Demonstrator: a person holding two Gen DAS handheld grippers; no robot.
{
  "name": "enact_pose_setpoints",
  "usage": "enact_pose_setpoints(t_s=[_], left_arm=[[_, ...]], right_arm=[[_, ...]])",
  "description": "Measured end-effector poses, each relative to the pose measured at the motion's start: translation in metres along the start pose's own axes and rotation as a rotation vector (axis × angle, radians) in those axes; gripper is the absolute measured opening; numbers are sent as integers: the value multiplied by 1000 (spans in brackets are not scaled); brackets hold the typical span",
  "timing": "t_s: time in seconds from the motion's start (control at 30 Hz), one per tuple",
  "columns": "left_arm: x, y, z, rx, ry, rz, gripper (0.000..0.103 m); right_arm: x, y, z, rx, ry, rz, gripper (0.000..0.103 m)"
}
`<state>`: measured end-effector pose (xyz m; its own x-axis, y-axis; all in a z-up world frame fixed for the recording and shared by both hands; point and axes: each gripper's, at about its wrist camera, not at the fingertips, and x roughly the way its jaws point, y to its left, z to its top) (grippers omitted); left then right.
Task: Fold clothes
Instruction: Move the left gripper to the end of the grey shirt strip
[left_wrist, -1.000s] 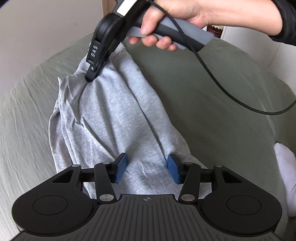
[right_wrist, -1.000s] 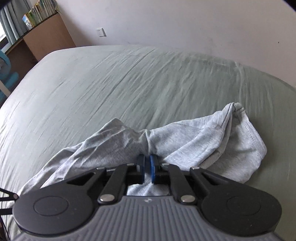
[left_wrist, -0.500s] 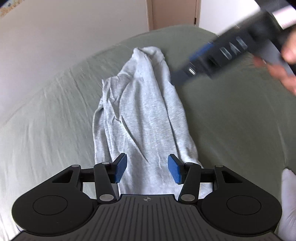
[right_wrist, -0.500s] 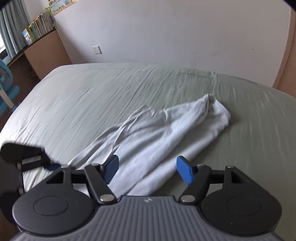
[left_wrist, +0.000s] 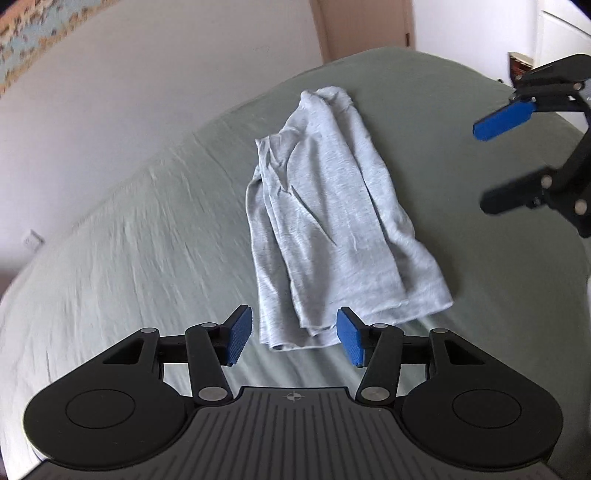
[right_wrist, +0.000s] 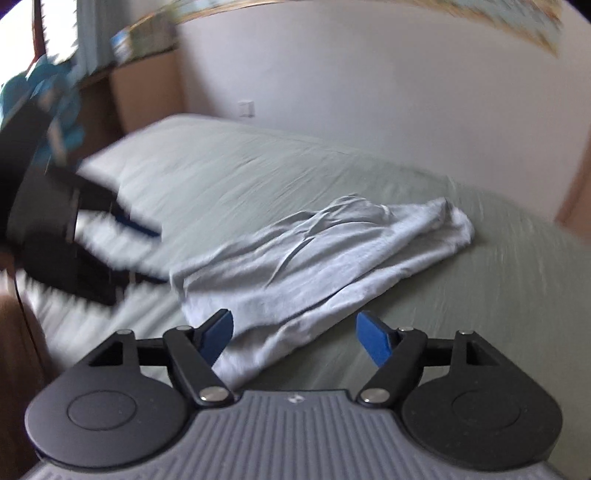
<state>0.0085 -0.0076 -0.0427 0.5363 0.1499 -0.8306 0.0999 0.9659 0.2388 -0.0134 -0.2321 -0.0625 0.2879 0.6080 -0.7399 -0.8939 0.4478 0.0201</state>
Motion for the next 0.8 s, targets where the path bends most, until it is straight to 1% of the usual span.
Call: enact_pose_setpoints(t_s=[0.07, 0.13, 0.2, 0.27, 0.4, 0.53, 0.7, 0.77, 0.8], left_arm=[[-2, 2, -9, 35, -3, -28, 50], [-6, 1, -18, 70, 6, -40, 50], [-13, 1, -27, 98, 15, -67, 50], [-14, 2, -32, 105, 23, -83, 50], [-18, 8, -37, 107, 19, -79, 50], [-15, 16, -40, 94, 19, -102, 50], [0, 23, -48, 93, 45, -102, 50], [6, 27, -49, 80, 35, -98, 50], [9, 29, -49, 74, 27, -99, 50]], right_arm=[[-3, 9, -8, -14, 9, 27, 71], [-4, 14, -10, -30, 10, 41, 71], [-12, 20, -13, -50, 10, 51, 71], [-15, 28, -14, -68, 11, 51, 71], [-20, 36, -12, -73, 13, 45, 71], [-18, 43, -6, -94, 19, 38, 71], [-3, 50, -1, -209, 44, 41, 71], [6, 53, -1, -285, 70, 39, 71], [8, 54, -2, -302, 77, 40, 71]])
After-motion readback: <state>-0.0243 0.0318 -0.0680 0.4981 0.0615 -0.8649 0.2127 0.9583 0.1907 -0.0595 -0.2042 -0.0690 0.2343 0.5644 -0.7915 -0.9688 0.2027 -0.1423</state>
